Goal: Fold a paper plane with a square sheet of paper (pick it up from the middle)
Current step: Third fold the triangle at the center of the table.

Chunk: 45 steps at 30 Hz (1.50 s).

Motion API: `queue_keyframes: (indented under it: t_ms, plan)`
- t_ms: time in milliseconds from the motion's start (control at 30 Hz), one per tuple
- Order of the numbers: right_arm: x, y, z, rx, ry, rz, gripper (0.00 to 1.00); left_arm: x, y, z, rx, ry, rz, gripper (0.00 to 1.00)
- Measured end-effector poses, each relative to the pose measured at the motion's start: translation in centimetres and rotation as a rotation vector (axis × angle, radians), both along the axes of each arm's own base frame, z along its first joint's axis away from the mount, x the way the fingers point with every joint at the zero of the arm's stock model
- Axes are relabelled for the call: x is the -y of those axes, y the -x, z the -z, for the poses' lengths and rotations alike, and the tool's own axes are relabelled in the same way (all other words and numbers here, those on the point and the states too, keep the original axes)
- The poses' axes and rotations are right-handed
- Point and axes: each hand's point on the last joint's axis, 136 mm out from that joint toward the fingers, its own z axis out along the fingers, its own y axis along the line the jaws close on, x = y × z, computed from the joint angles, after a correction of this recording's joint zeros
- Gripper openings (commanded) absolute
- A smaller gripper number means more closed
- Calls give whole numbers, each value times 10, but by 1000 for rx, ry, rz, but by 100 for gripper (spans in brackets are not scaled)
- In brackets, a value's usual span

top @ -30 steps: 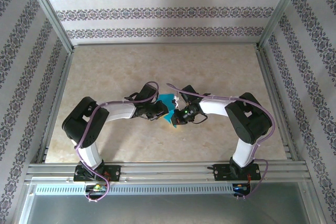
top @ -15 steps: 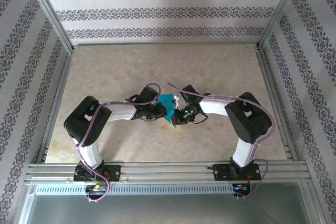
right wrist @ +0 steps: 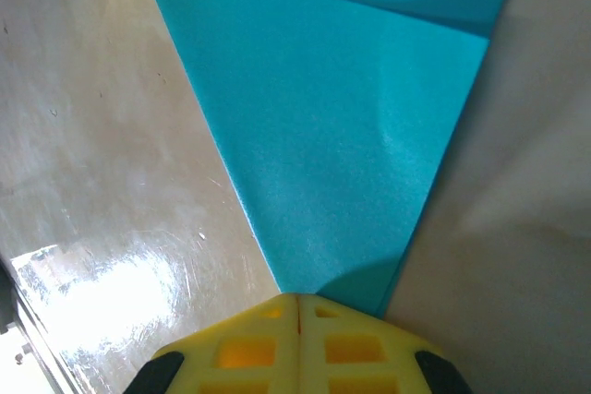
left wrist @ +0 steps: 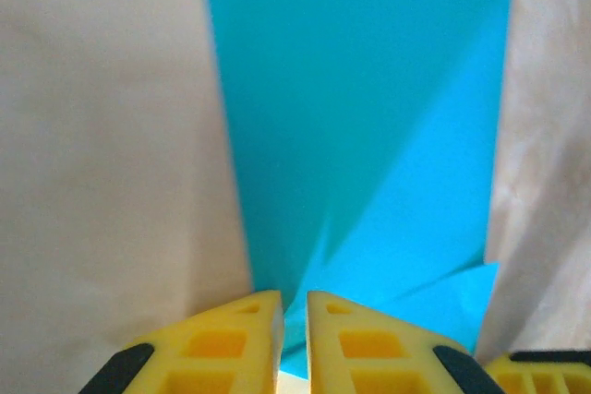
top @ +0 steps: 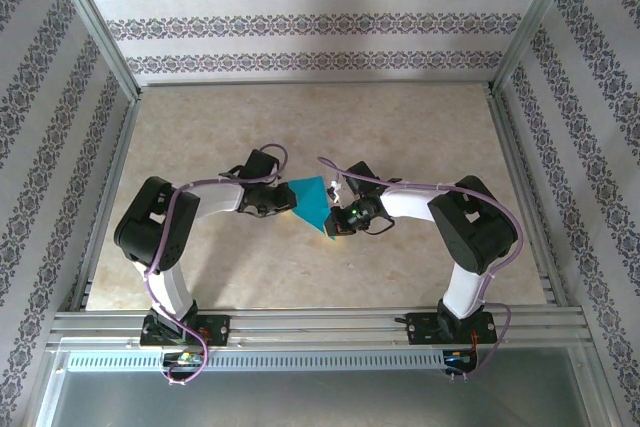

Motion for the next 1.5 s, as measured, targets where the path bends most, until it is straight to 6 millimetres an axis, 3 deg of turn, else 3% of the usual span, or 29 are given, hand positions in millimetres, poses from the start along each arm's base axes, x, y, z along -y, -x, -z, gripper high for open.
queue_keyframes:
  t_ms: [100,167,300,533,700,833,1067,1367,1500]
  plan:
    - [1,-1,0,-2,-1,4,5,-15,-4,-11,16,-31,-32,17]
    - [0,-1,0,-11,-3,7,5,-15,-4,-25,44,-25,-34,17]
    - [-2,-3,0,-37,0,10,5,2,0,-52,101,19,-11,17]
    - [-13,-15,-1,-47,-17,4,5,38,6,-60,109,107,17,17]
    - [-14,-15,-1,-50,-22,2,5,53,3,-48,81,138,22,16]
    - [-14,-15,-1,-49,-23,0,5,54,0,-33,50,120,8,13]
    - [-14,-15,-1,-49,-23,-1,5,55,-11,-29,62,98,-9,12]
    - [-14,-15,-1,-50,-24,0,5,45,2,-13,27,69,-15,15]
    - [-13,-15,-1,-59,-32,2,5,42,8,-17,33,71,-12,17]
